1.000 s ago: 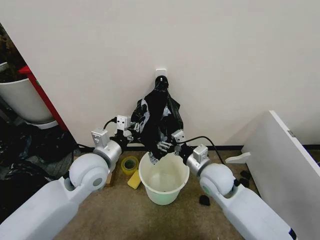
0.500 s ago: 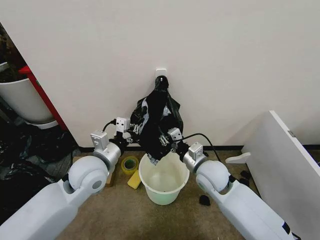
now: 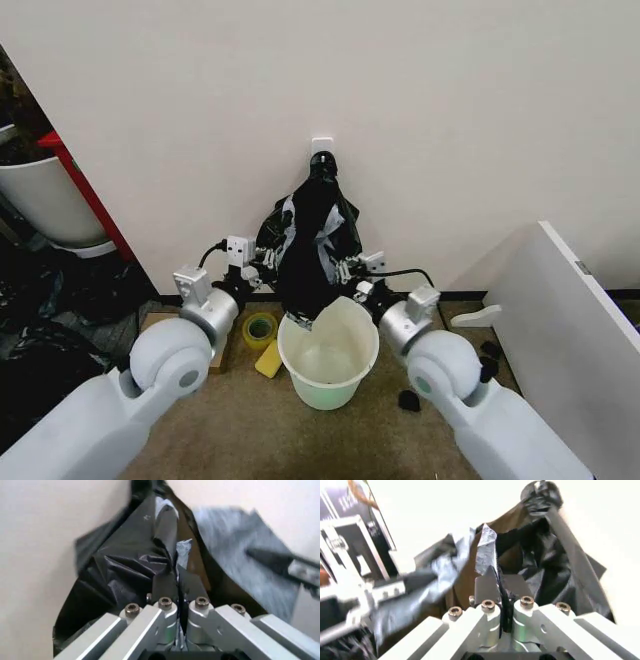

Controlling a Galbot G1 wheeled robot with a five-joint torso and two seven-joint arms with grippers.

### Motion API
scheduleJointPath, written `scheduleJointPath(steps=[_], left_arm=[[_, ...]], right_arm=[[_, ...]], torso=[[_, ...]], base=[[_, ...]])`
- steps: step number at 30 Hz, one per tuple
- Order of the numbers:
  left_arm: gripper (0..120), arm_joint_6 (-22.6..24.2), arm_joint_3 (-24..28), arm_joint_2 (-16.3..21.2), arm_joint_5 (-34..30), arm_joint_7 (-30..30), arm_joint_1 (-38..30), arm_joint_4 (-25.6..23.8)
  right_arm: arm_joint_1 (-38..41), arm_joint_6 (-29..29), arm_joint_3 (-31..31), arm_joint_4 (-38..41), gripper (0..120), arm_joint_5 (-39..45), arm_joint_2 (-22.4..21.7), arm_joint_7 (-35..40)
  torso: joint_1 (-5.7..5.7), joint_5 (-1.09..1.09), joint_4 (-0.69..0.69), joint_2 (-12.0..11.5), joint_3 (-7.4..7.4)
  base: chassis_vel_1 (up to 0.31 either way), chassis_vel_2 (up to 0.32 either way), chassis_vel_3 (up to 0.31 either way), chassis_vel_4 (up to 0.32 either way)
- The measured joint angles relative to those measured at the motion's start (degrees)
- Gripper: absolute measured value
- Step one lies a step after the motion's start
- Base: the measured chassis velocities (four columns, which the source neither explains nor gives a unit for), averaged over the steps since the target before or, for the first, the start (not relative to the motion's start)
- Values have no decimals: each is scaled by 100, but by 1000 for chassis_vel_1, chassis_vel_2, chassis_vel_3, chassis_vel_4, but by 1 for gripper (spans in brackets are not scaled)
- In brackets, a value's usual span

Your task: Place the garbage bag over the trash bin.

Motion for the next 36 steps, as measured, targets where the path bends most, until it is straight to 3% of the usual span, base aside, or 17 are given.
scheduleJointPath(steps=[7, 17, 24, 30, 36], left_arm=[[0, -33, -10, 52, 57, 20, 570, -336], [0, -61, -3, -81, 86, -123, 974, -289], [0, -112, -54, -60, 125, -136, 1475, -513], [0, -167, -13, -167, 234, -169, 1548, -332], [0, -332, 151, -351, 534, -77, 1461, 249]], right_arm=[[-835, -8, 416, 579, 0, 207, -49, 35], [-1772, 164, 628, 616, 0, 115, 281, 63], [-2309, 277, 618, 798, 0, 50, 435, 77], [-2513, 348, 587, 752, 0, -7, 507, 95], [-2492, 606, 505, 12, 0, -54, 746, 178]], torso=[[-1, -1, 0, 0, 0], [-1, -1, 0, 0, 0], [-1, -1, 1, 0, 0], [0, -2, 0, 0, 0], [0, -1, 0, -1, 1]], base=[[0, 0, 0, 0], [0, 0, 0, 0], [0, 0, 0, 0], [0, 0, 0, 0], [0, 0, 0, 0]])
